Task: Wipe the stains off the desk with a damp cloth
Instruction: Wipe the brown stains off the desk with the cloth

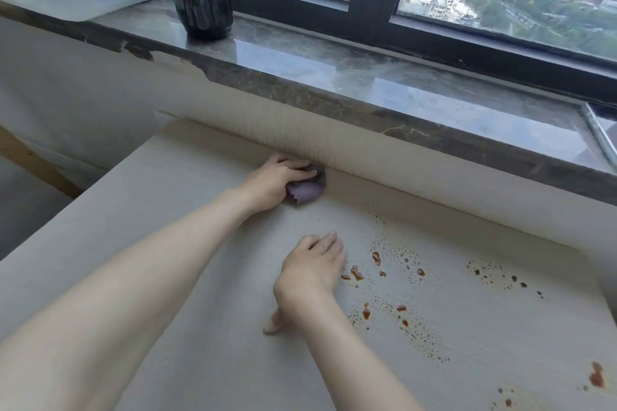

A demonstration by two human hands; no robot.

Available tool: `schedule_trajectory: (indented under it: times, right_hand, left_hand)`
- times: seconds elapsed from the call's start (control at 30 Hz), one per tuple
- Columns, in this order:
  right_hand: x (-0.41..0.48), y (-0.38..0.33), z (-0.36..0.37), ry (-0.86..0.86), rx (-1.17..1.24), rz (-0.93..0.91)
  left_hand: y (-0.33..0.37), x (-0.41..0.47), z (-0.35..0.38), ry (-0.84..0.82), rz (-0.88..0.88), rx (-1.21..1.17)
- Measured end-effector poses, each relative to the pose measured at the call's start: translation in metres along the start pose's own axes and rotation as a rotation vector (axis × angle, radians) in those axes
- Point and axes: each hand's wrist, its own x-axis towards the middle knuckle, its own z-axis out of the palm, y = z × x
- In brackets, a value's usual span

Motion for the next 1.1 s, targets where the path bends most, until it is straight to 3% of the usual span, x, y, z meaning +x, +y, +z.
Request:
schedule_trajectory:
  times: [0.13, 0.3, 0.43, 0.6, 0.77, 0.93, 1.1]
  right_hand:
    - [0.002, 0.001, 0.002, 0.0, 0.003, 0.001]
    - [0.008, -0.003, 0.006, 0.009, 0.029, 0.024]
    - [0.009, -0.001, 0.008, 0.011, 0.041, 0.014]
    - [0.009, 0.002, 0.009, 0.044, 0.073, 0.009]
    - [0.01, 0.004, 0.009, 0.031, 0.077, -0.001]
    - [0.006, 0.004, 0.008, 0.054, 0.062, 0.006]
    - [0.007, 0.001, 0.01, 0.048, 0.035, 0.016]
  left_hand:
    - [0.02, 0.006, 0.007, 0.043, -0.176, 0.095]
    - [0.038, -0.004, 0.004, -0.078, 0.024, 0.122]
    - [0.05, 0.004, -0.001, -0.03, -0.127, 0.141]
    - [0.045, -0.004, 0.005, -0.1, 0.059, 0.134]
    - [0.043, 0.009, 0.0, -0.021, -0.148, 0.177]
    - [0.032, -0.013, 0.006, -0.124, 0.124, 0.034]
    - [0.028, -0.007, 0.008, -0.059, -0.009, -0.003]
